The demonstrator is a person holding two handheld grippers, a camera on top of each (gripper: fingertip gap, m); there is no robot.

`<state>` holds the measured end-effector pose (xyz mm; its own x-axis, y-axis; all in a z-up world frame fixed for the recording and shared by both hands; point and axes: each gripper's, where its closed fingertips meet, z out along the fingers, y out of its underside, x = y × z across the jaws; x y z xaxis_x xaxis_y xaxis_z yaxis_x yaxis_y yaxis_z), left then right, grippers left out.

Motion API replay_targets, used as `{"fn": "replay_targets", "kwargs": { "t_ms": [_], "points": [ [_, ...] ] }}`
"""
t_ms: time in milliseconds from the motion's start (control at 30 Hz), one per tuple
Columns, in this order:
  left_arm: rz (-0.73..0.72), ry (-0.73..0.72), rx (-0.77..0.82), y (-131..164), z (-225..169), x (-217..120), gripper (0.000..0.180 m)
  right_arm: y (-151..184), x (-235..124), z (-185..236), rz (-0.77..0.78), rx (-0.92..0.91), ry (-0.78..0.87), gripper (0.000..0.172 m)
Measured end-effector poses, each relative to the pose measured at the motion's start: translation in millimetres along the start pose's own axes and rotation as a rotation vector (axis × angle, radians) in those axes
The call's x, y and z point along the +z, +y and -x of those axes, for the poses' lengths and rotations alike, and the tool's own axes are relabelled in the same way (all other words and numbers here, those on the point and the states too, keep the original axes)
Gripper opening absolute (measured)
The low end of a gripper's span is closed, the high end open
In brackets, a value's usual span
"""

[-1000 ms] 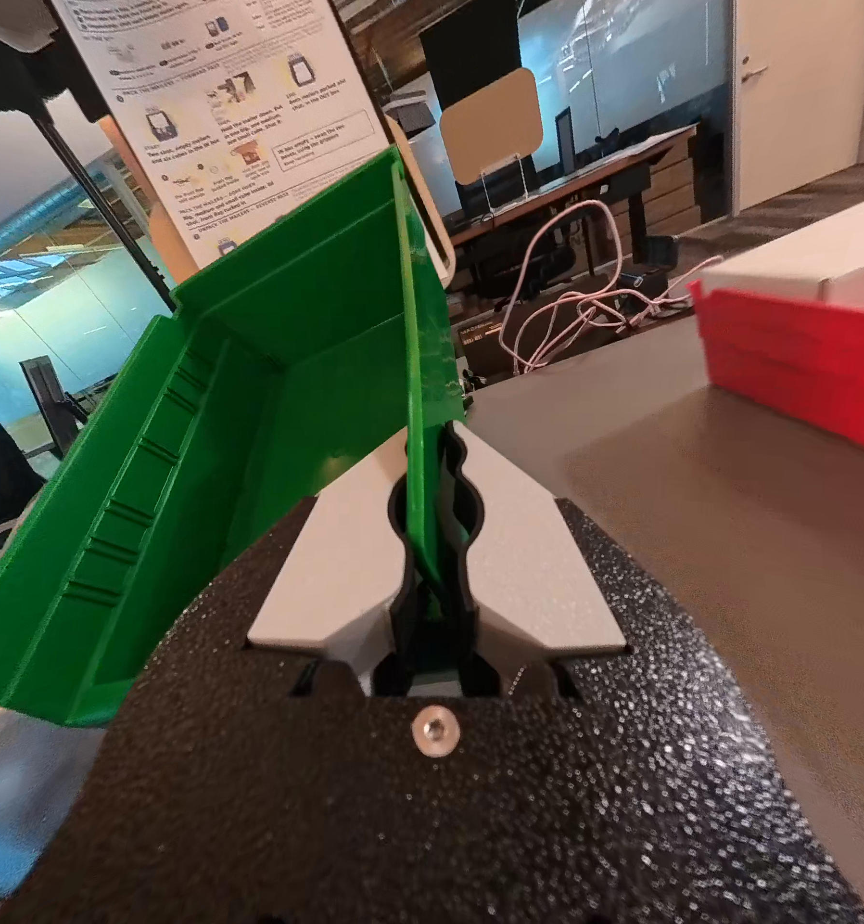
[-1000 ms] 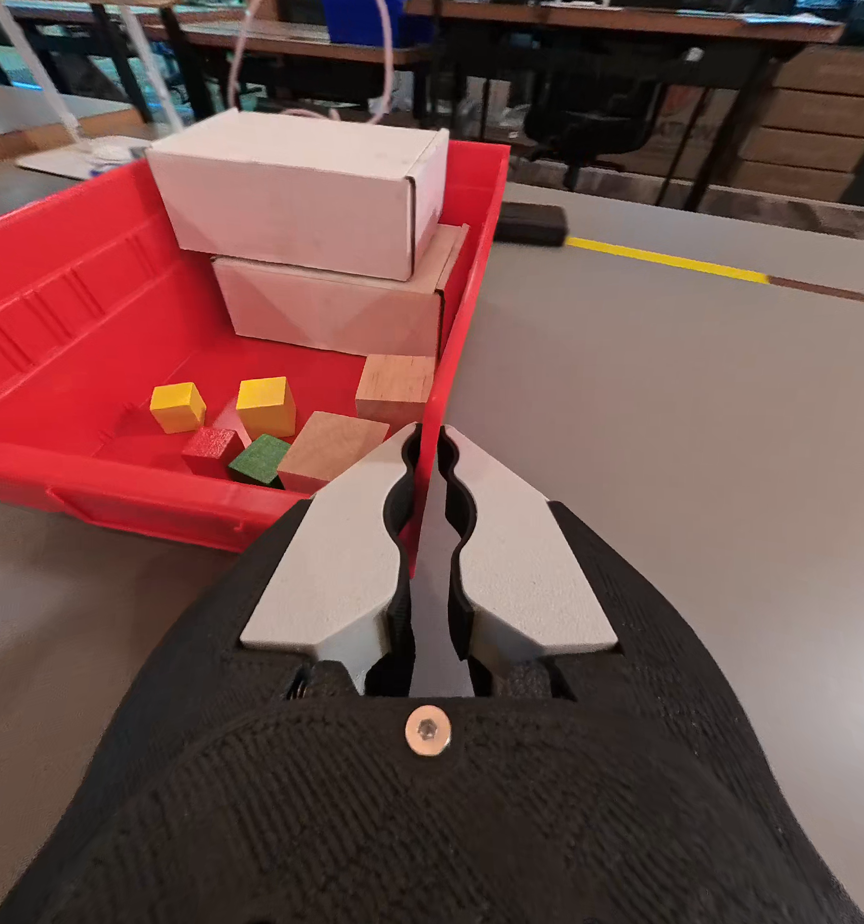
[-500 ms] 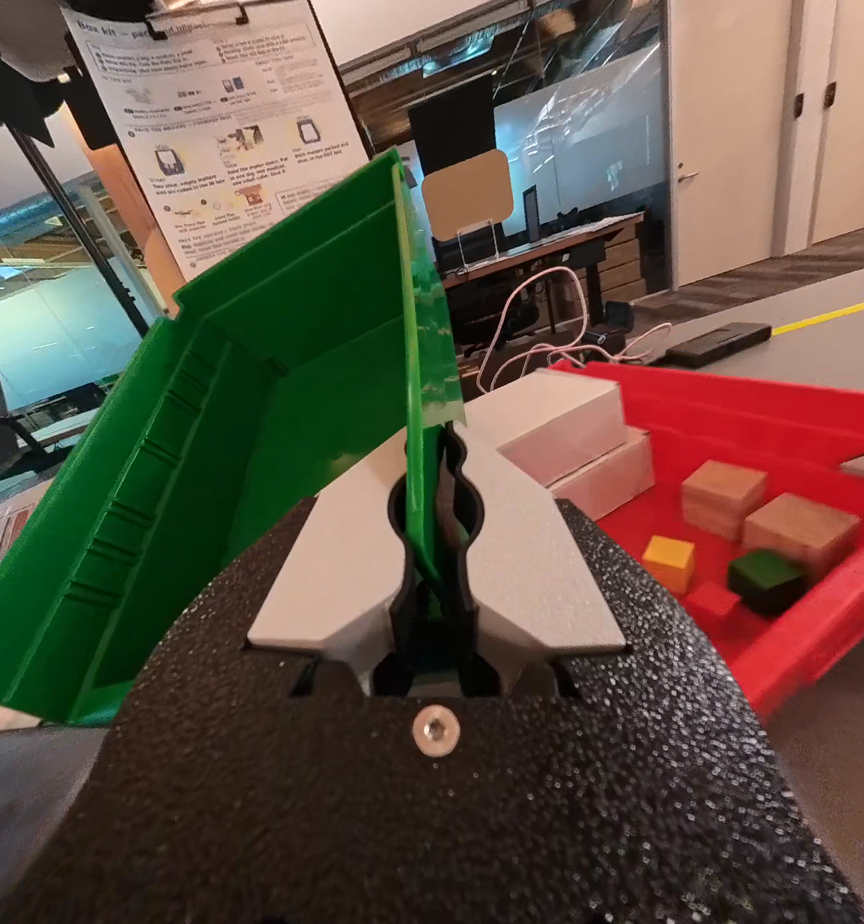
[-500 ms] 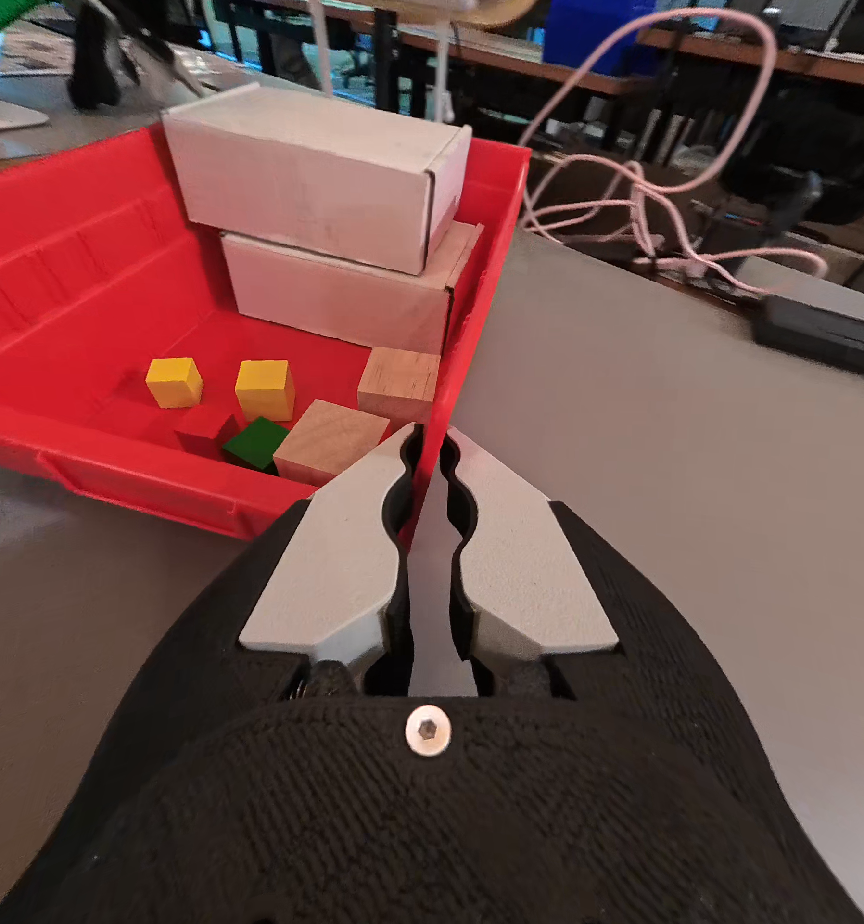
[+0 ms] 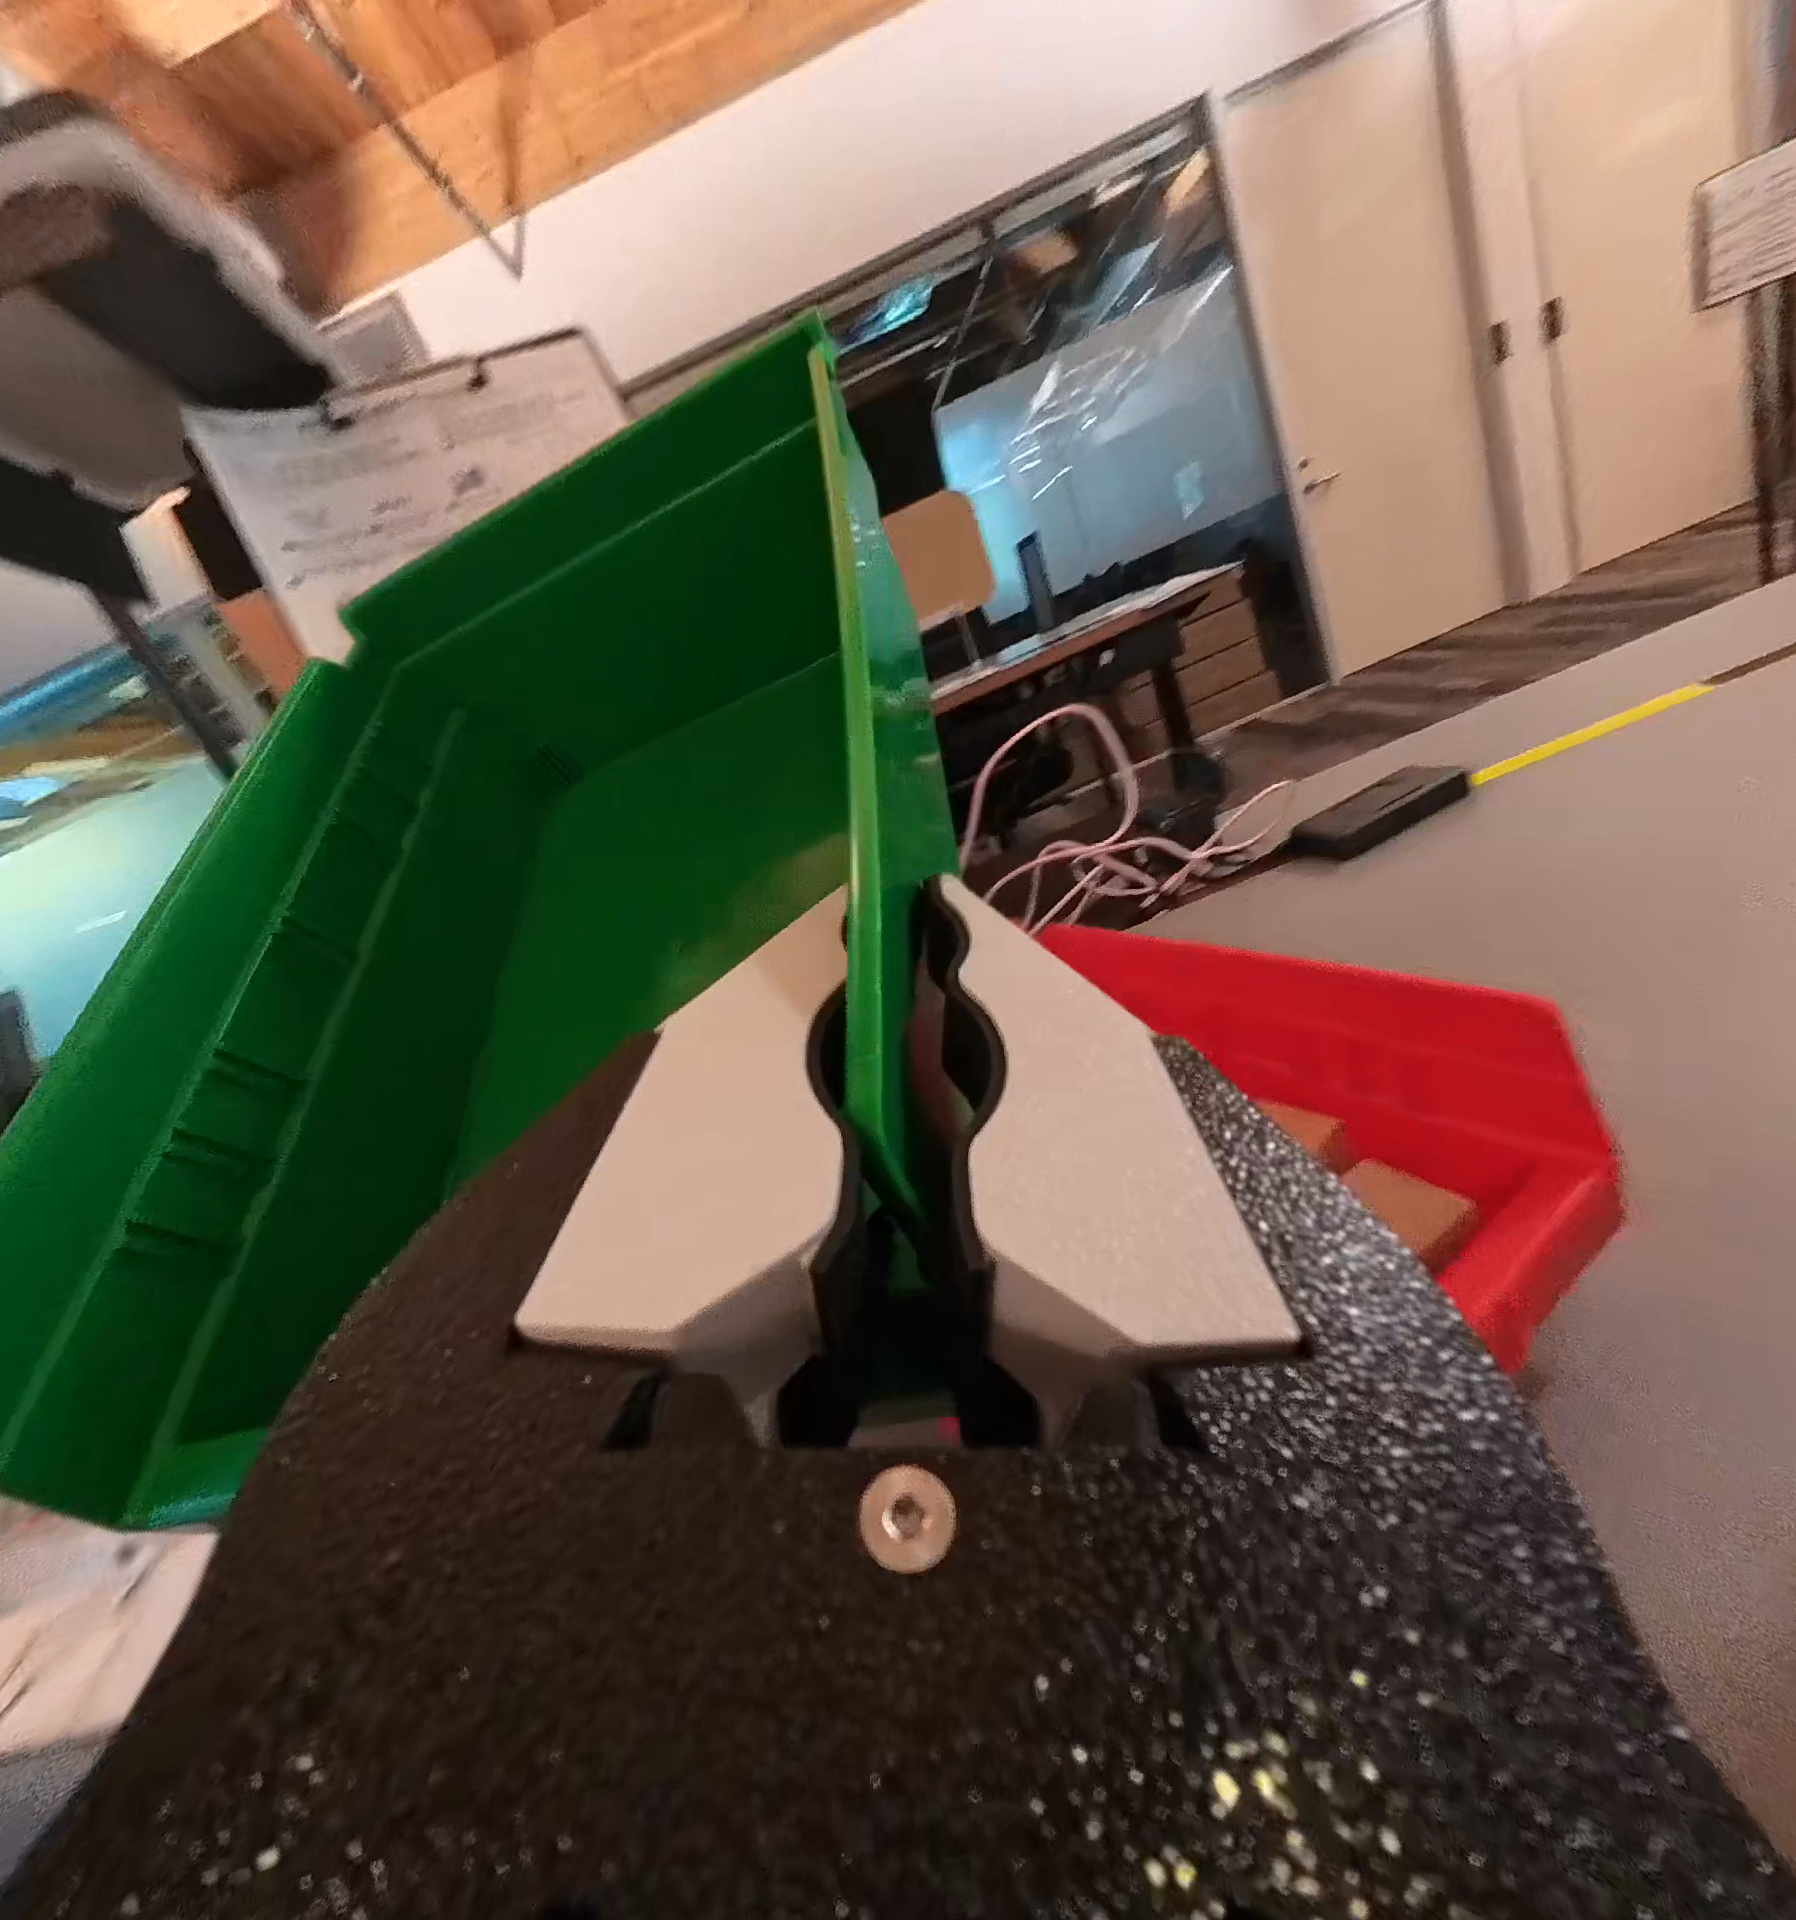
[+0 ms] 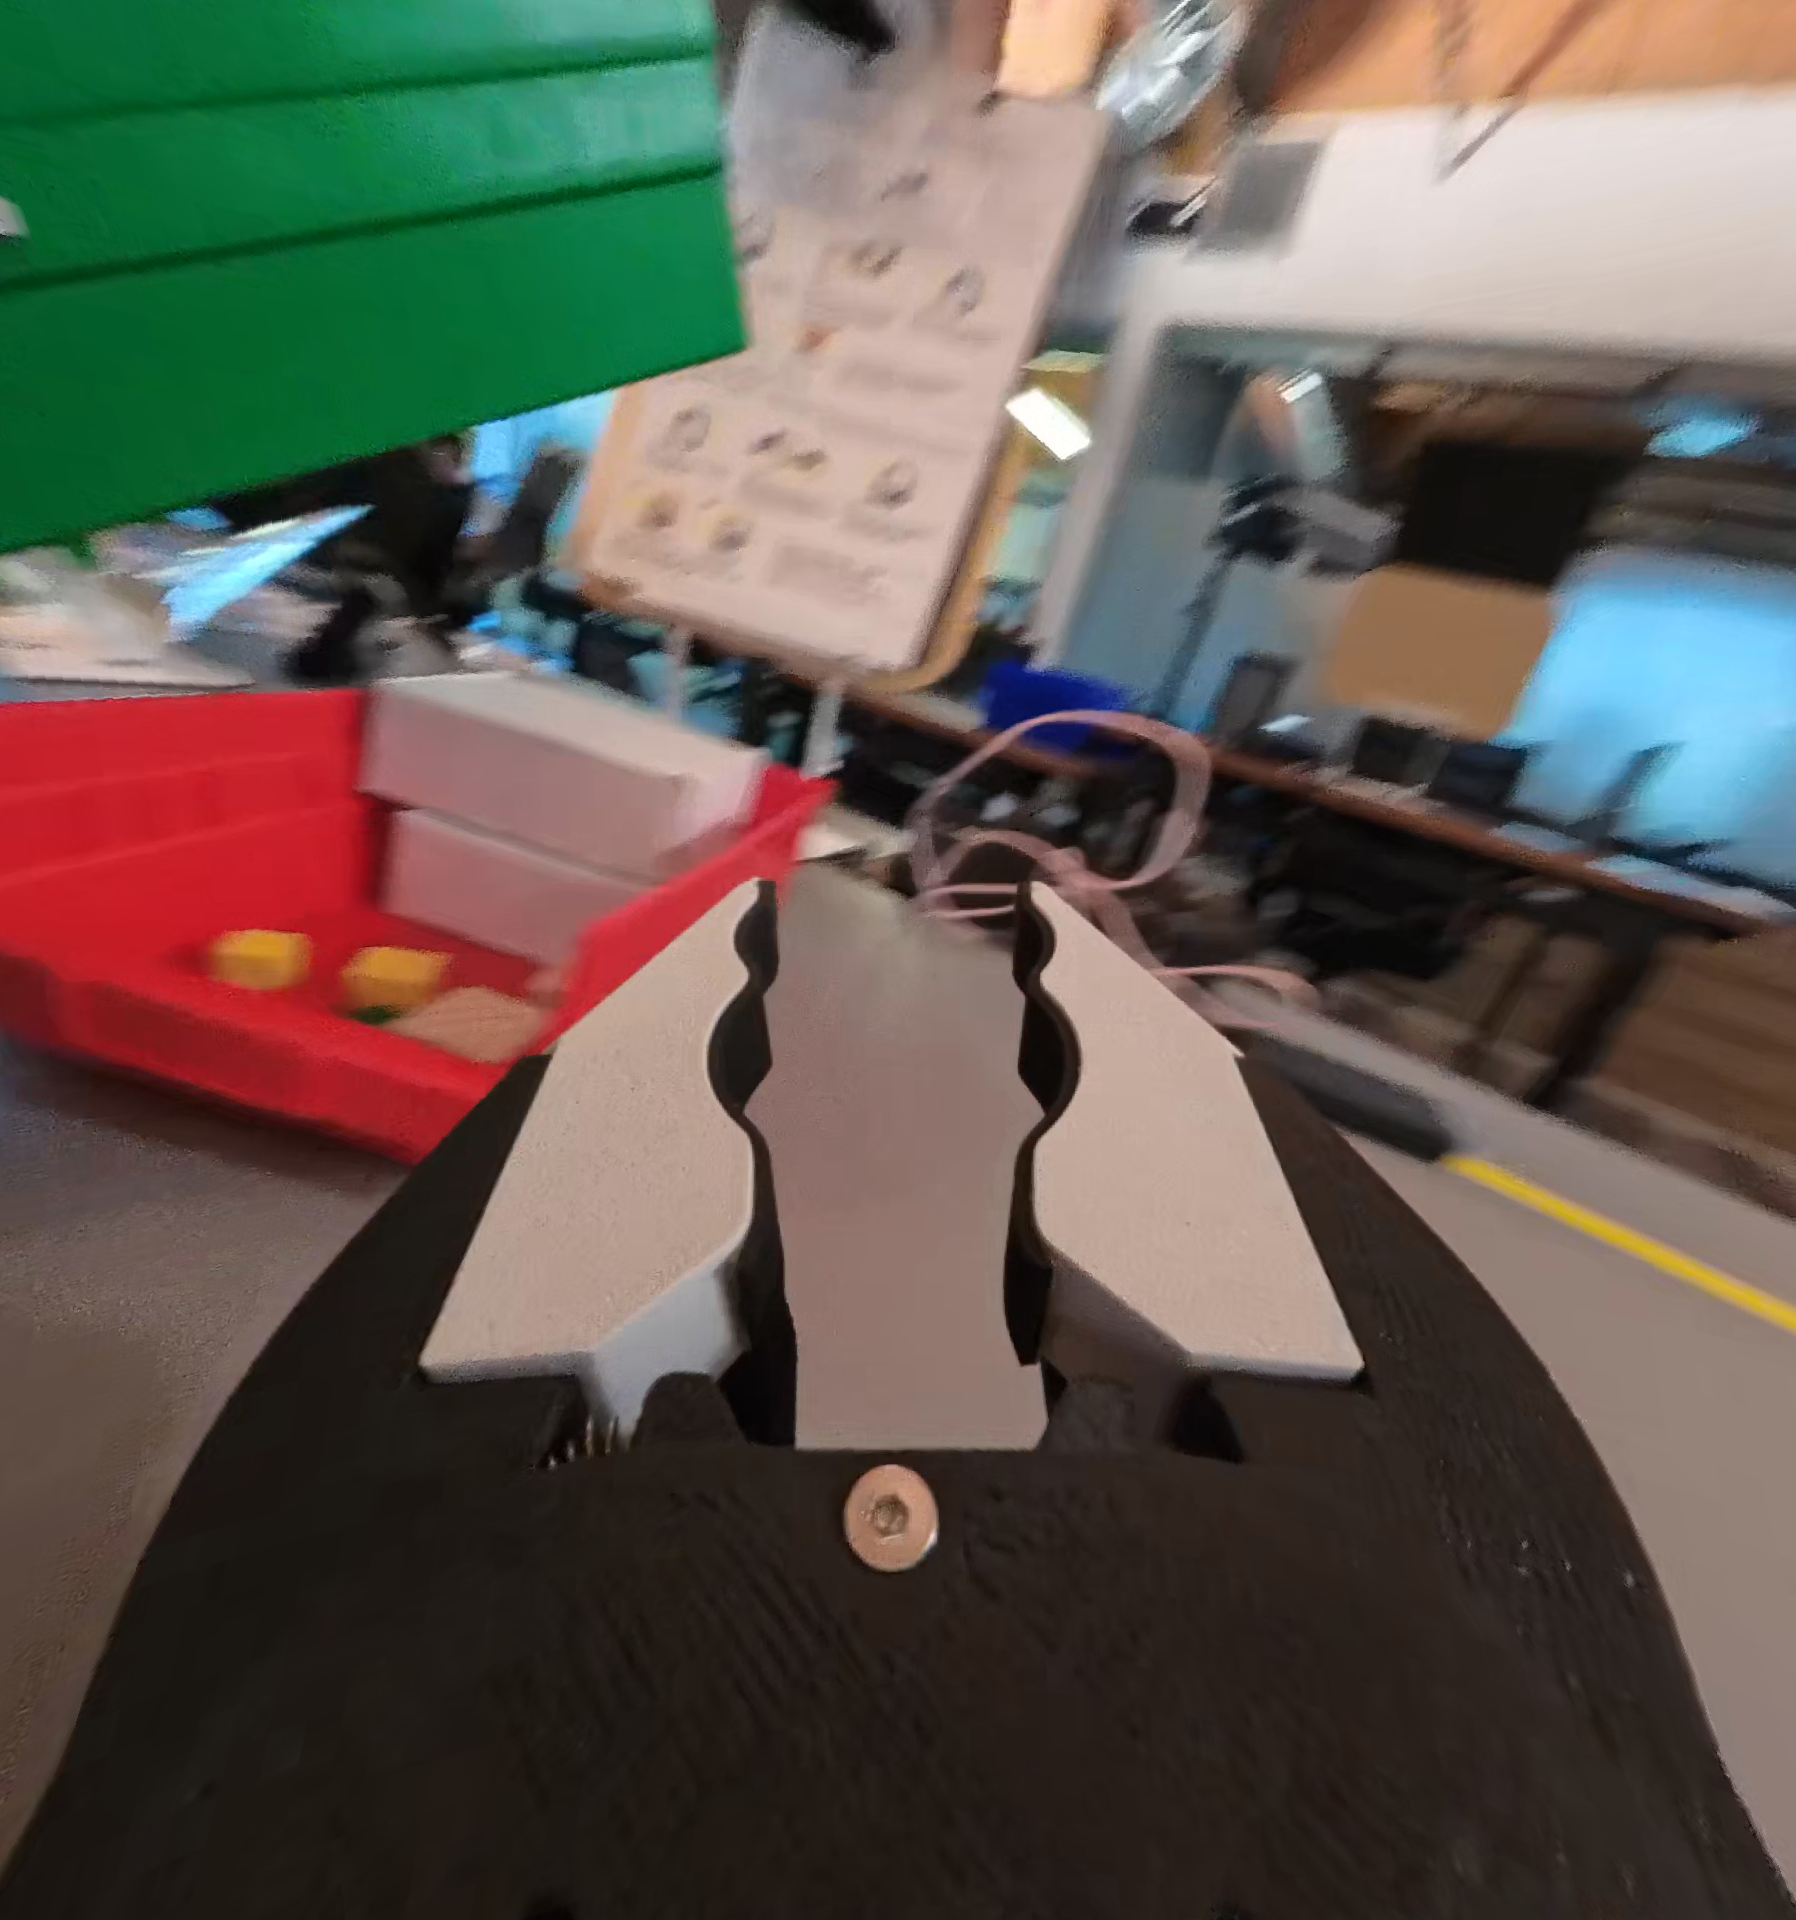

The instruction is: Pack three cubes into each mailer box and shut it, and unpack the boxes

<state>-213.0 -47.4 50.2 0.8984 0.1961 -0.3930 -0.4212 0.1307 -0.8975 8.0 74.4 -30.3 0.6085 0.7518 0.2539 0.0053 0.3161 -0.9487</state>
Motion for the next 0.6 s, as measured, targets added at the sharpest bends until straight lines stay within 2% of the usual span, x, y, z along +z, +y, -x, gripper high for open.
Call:
{"fn": "replay_targets", "kwargs": {
  "t_ms": [133,233,300,367,467,600],
  "points": [
    [-0.11,0.204,-0.056,-25.5,-53.6,4.6,0.006,-15.6,-71.4,-97.4,-0.102,-0.065,0.315,0.041],
    [-0.147,0.351,-0.089,-40.3,-107.0,9.3,0.005,-28.2,-128.1,-149.2,-0.196,-0.107,0.505,0.038],
    [-0.168,0.424,-0.053,-52.2,-148.1,11.2,0.005,-27.9,-161.4,-176.1,-0.218,-0.184,0.624,0.037],
    [-0.185,0.518,-0.004,-65.3,-191.1,10.8,0.005,-18.7,-183.8,-195.5,-0.183,-0.237,0.684,0.034],
    [-0.193,0.7,-0.005,-83.8,-252.5,15.5,0.005,-4.4,-204.4,-217.3,-0.131,-0.215,0.696,0.035],
    [-0.146,0.871,-0.013,-88.2,-333.2,40.8,0.005,-10.4,-243.5,-245.9,-0.203,-0.188,0.815,0.036]
  ]
}}
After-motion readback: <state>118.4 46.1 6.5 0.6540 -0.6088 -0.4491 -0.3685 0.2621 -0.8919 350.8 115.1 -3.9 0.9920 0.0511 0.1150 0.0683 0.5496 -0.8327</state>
